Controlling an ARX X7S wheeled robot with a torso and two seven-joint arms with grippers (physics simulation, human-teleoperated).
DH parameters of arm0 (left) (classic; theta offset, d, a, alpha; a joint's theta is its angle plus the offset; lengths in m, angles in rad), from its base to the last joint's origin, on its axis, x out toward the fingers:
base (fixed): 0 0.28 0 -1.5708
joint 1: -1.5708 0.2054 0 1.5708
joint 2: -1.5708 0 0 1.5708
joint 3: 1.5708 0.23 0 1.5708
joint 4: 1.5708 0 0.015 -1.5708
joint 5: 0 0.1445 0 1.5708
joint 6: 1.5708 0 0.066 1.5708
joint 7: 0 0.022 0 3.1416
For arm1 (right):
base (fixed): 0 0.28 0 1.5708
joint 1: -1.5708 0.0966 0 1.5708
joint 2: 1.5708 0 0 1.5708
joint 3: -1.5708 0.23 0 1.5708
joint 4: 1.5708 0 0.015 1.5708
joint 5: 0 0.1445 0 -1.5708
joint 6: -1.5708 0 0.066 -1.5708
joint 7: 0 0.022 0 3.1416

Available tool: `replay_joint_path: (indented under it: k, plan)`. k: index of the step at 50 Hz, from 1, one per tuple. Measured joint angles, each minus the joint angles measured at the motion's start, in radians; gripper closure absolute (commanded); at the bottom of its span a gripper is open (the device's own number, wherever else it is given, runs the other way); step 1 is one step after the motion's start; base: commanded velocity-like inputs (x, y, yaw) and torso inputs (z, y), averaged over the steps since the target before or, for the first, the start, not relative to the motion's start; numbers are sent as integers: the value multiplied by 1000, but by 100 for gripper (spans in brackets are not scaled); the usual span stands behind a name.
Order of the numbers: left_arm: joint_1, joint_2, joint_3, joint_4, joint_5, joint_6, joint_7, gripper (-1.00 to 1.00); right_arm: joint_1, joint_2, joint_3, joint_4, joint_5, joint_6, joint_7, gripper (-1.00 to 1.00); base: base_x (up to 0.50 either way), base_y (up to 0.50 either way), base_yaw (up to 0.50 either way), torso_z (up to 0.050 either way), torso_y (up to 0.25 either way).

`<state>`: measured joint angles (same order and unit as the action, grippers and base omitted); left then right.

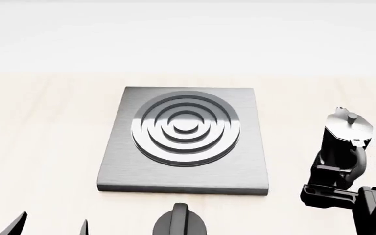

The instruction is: Put the moka pot on the stove.

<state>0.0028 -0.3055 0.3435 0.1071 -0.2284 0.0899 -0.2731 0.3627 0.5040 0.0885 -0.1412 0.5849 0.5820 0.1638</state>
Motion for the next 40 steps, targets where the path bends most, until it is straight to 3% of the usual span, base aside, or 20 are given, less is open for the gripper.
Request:
replay_joint_path:
  k: [40]
  plan:
    - [-4,-10,10,5,-4,-1,-12,-100,158,0,-85,347,-75,-72,-112,-100,0,0,0,0,0]
